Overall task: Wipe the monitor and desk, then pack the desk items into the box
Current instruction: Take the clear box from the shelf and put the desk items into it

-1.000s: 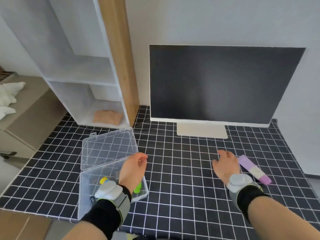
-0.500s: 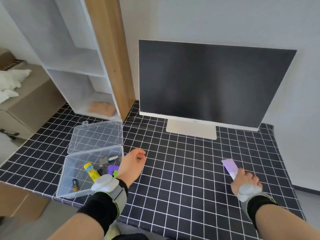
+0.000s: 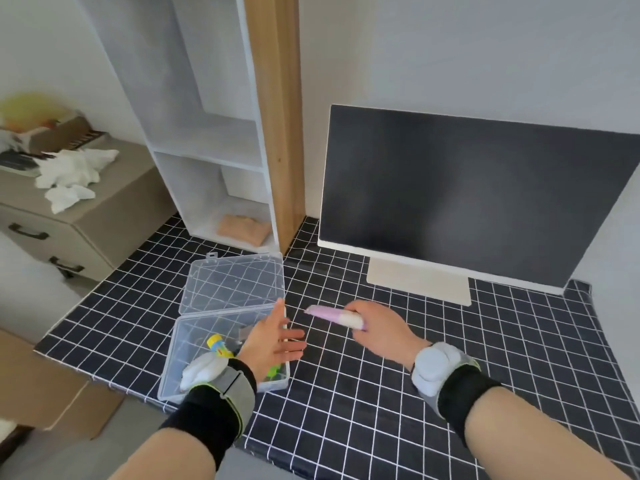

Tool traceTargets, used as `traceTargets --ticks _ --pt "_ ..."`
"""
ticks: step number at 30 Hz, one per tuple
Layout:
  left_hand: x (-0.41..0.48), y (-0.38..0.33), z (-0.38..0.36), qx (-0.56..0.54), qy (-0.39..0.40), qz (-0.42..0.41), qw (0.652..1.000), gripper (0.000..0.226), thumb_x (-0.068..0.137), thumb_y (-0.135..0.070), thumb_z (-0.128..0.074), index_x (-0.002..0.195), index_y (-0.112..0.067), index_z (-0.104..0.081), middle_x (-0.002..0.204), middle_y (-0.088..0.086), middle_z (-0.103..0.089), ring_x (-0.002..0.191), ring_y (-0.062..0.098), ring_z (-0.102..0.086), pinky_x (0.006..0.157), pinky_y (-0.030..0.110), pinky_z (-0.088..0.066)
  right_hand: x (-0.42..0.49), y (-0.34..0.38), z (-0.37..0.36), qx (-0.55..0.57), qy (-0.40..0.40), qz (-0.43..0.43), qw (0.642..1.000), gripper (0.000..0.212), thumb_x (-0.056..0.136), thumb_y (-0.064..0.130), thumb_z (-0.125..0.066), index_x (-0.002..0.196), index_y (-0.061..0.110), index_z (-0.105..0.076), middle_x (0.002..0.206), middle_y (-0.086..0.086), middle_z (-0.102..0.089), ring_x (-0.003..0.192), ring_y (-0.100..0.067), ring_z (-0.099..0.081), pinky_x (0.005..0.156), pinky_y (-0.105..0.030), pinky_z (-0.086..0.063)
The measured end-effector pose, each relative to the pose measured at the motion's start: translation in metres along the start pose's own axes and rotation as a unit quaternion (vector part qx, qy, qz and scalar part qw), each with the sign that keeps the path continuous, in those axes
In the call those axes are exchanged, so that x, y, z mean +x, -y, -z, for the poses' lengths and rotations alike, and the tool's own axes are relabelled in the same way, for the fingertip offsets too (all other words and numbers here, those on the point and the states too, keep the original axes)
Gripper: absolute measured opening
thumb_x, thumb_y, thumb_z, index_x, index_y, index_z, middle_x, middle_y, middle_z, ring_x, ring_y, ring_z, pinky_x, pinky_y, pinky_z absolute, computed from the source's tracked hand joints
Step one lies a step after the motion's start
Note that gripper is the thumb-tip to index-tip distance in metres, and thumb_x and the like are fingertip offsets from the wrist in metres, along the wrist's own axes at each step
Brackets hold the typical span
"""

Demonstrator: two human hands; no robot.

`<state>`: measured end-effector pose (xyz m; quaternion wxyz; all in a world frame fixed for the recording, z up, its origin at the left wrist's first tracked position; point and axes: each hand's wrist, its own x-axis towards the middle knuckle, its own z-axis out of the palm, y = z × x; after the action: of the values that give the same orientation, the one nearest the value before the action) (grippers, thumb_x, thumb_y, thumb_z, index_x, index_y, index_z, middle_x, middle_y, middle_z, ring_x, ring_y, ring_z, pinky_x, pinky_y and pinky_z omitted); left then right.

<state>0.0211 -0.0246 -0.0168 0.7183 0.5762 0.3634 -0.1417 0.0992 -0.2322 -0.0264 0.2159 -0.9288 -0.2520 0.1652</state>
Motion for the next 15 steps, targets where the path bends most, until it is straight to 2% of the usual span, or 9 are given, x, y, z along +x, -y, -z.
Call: traceTargets --ticks 1,3,4,6,9,11,13,15 --pt "0.002 -0.003 0.019 -0.032 -0.009 0.012 0.999 0.046 0.097 -0.045 -0.045 0.116 -0.003 -0.051 0.111 0.023 -0.066 0.092 0.036 -0.068 0.066 0.037 -0.059 0.015 0.026 -0.009 -0.002 0.013 0.034 0.999 0.034 0.083 0.017 -0.063 0.115 0.026 -0.058 0.102 0.007 -0.063 0.087 -0.013 -0.059 0.075 -0.029 -0.049" --pt "0.009 -0.002 0.052 -0.091 -0.016 0.001 0.996 0.035 0.099 -0.019 -0.049 0.123 0.005 -0.05 0.104 0.025 -0.065 0.083 0.036 -0.067 0.059 0.033 -0.061 0.036 0.062 -0.026 -0.001 0.045 0.083 0.996 0.037 0.081 0.018 -0.067 0.116 0.023 -0.059 0.106 0.004 -0.062 0.093 -0.015 -0.057 0.08 -0.029 -0.047" --pt "0.011 -0.003 0.07 -0.109 -0.028 -0.008 0.994 0.032 0.097 -0.005 -0.047 0.127 0.008 -0.047 0.1 0.025 -0.064 0.08 0.035 -0.065 0.057 0.031 -0.061 0.045 0.079 -0.035 0.007 0.06 0.104 0.993 0.039 0.08 0.019 -0.068 0.117 0.021 -0.059 0.107 0.002 -0.062 0.095 -0.015 -0.056 0.081 -0.028 -0.045" --pt "0.015 0.001 0.095 -0.109 -0.054 -0.016 0.992 0.033 0.094 0.009 -0.044 0.127 0.01 -0.045 0.093 0.024 -0.062 0.076 0.034 -0.063 0.052 0.028 -0.059 0.053 0.097 -0.05 0.031 0.087 0.115 0.989 0.04 0.08 0.019 -0.07 0.119 0.017 -0.061 0.11 -0.002 -0.063 0.098 -0.018 -0.056 0.082 -0.028 -0.043" --pt "0.014 0.005 0.138 -0.077 -0.068 0.011 0.995 0.032 0.093 0.014 -0.042 0.121 0.001 -0.043 0.089 0.023 -0.06 0.073 0.033 -0.062 0.048 0.028 -0.058 0.065 0.131 -0.079 0.027 0.132 0.117 0.984 0.042 0.081 0.014 -0.067 0.122 0.017 -0.061 0.113 -0.003 -0.064 0.101 -0.02 -0.058 0.088 -0.032 -0.047" --pt "0.01 0.007 0.146 -0.048 -0.073 0.019 0.996 0.025 0.093 0.015 -0.04 0.113 0.0 -0.043 0.087 0.022 -0.058 0.072 0.032 -0.06 0.047 0.029 -0.057 0.068 0.136 -0.092 0.01 0.144 0.124 0.982 0.041 0.079 0.012 -0.064 0.118 0.021 -0.061 0.111 -0.001 -0.066 0.101 -0.021 -0.061 0.09 -0.039 -0.05" --pt "0.011 0.011 0.155 -0.011 -0.083 0.023 0.996 0.014 0.094 0.012 -0.039 0.098 0.003 -0.048 0.084 0.021 -0.058 0.071 0.03 -0.061 0.048 0.03 -0.057 0.075 0.141 -0.104 -0.027 0.155 0.123 0.98 0.041 0.076 0.013 -0.064 0.115 0.024 -0.062 0.108 0.0 -0.068 0.1 -0.022 -0.062 0.088 -0.04 -0.051" --pt "0.016 0.012 0.162 0.027 -0.097 0.022 0.995 0.011 0.094 0.006 -0.042 0.093 0.002 -0.052 0.083 0.017 -0.06 0.064 0.024 -0.066 0.054 0.03 -0.059 0.08 0.143 -0.108 -0.066 0.16 0.132 0.976 0.036 0.075 0.018 -0.066 0.11 0.025 -0.063 0.103 0.002 -0.069 0.095 -0.021 -0.061 0.082 -0.036 -0.051"
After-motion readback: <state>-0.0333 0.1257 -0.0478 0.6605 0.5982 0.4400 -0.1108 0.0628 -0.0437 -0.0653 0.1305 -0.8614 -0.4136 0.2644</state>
